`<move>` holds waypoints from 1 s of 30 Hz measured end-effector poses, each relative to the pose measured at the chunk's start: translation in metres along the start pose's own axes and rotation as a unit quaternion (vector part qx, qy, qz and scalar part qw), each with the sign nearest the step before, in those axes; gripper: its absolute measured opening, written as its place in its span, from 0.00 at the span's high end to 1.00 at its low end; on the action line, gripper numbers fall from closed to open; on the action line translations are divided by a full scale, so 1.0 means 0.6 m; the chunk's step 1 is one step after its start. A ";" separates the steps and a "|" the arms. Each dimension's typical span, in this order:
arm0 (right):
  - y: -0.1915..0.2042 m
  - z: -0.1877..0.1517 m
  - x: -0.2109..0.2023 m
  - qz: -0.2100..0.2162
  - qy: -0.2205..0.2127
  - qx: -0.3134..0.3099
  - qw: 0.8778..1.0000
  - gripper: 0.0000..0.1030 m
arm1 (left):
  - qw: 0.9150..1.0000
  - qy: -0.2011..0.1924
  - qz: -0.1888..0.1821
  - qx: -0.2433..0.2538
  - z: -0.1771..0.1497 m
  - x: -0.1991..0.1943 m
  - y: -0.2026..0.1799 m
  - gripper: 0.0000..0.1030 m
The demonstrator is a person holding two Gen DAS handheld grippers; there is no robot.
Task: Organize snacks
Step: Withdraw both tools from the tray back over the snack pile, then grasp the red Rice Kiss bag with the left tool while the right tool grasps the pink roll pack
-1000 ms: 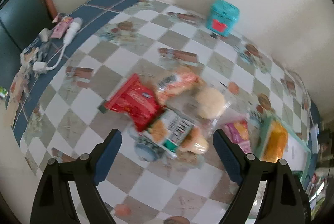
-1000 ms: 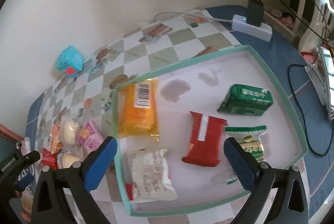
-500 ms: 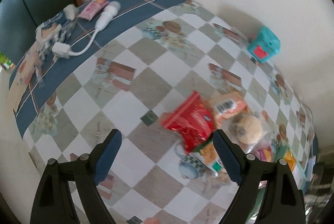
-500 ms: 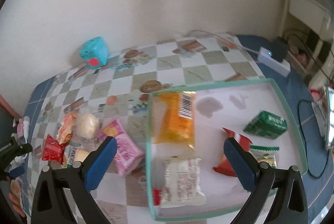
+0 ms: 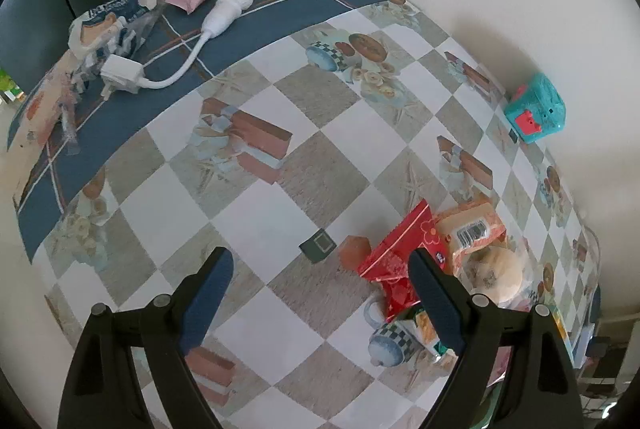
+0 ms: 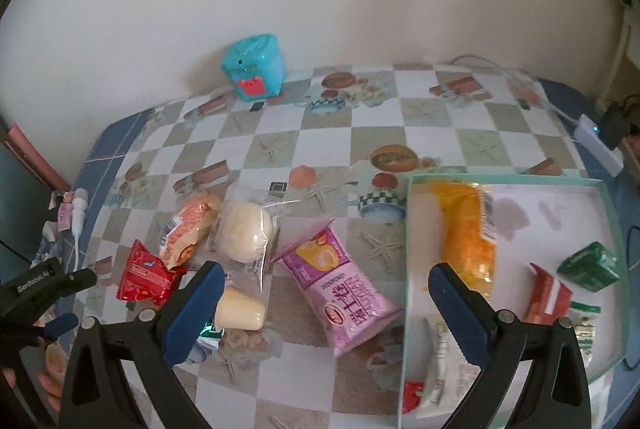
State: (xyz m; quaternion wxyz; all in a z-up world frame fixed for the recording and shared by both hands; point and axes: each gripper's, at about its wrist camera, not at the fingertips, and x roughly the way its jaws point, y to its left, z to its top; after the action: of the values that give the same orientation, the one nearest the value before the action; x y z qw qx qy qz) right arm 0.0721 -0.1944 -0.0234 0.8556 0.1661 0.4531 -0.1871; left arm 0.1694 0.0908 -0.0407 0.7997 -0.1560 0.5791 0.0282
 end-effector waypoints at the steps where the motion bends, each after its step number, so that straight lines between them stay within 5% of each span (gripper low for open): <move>1: 0.001 0.000 0.006 -0.004 0.003 -0.002 1.000 0.00 | 1.000 0.001 -0.002 0.001 0.002 0.004 -0.002 0.13; 16: 0.022 -0.009 0.070 -0.024 0.042 -0.042 0.998 0.04 | 0.998 0.041 -0.054 0.015 0.007 0.078 -0.061 0.13; 30: 0.027 -0.028 0.108 -0.036 0.069 -0.069 0.995 0.21 | 0.997 0.061 -0.021 0.039 0.000 0.125 -0.104 0.13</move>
State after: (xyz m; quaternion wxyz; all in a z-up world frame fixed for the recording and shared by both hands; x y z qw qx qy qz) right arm 0.1014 -0.1838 -0.0846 0.8246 0.1031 0.5282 -0.1741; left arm 0.2079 0.0216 -0.0973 0.7689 -0.1384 0.6239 -0.0209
